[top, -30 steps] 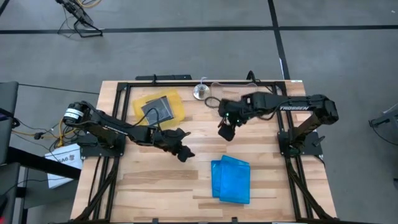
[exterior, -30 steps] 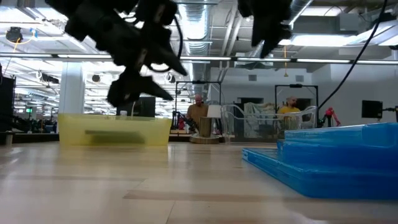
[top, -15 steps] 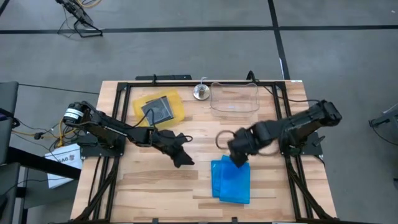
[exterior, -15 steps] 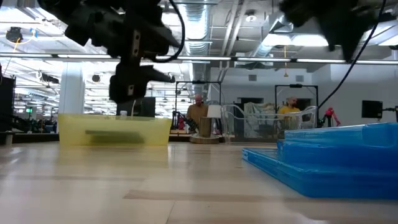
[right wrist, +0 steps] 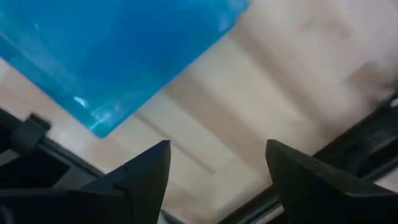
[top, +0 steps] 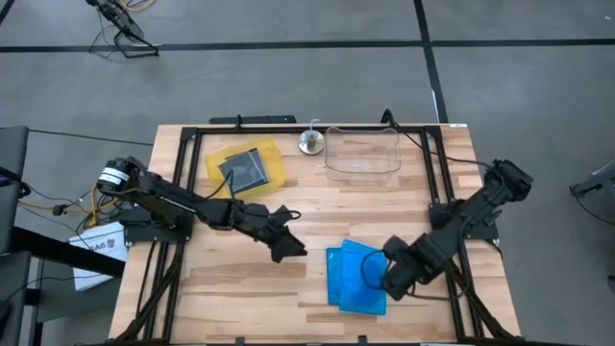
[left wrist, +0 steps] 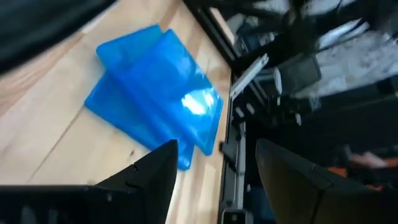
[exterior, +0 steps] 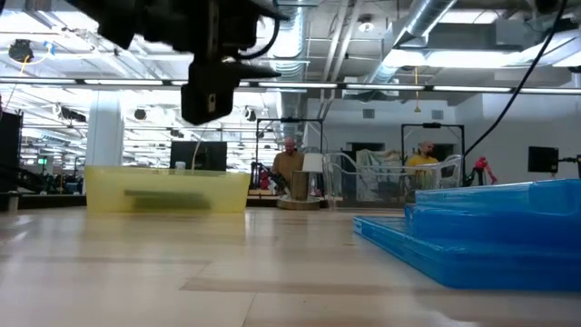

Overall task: Pick & place jewel cases by type
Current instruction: Put the top blue CD case into the transparent bin

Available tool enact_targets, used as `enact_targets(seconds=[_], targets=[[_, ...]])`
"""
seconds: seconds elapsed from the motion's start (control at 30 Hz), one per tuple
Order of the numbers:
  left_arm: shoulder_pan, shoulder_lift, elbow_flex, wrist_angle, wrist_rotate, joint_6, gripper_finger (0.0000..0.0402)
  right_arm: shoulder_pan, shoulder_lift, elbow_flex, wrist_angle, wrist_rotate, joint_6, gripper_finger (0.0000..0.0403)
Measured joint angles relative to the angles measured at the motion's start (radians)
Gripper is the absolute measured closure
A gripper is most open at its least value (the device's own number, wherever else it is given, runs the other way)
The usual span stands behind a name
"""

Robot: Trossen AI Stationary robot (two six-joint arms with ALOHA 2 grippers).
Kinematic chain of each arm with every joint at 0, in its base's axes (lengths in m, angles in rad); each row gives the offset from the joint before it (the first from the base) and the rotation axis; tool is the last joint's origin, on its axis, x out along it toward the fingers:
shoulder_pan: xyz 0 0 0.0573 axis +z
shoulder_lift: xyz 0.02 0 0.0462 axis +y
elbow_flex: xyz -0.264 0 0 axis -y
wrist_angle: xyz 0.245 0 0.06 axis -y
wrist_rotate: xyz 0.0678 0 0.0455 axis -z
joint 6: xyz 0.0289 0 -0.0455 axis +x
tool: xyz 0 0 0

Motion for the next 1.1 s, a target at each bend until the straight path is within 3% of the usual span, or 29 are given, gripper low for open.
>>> enact_targets(seconds=[0.2, 0.3, 0.47, 0.7, 1.1], targets=[[-0.038, 0.000, 0.043, -0.033, -0.164, -0.120, 0.0191, 0.082, -0.001, -0.161, 0.355, -0.016, 0.128, 0.0162], [-0.059, 0.000, 0.043, -0.064, -0.247, -0.184, 0.0191, 0.120, -0.001, -0.219, 0.462, 0.063, 0.239, 0.0169], [-0.089, 0.001, 0.043, -0.126, -0.304, -0.316, 0.0191, 0.175, -0.002, -0.248, 0.459, 0.225, 0.430, 0.0175], [-0.090, 0.148, 0.078, 0.009, -0.236, -0.433, 0.0191, 0.192, -0.001, -0.297, 0.513, 0.288, 0.472, 0.0176], [-0.087, 0.495, 0.392, 0.016, -0.093, -0.443, 0.0191, 0.203, 0.008, -0.298, 0.506, 0.365, 0.539, 0.0176]])
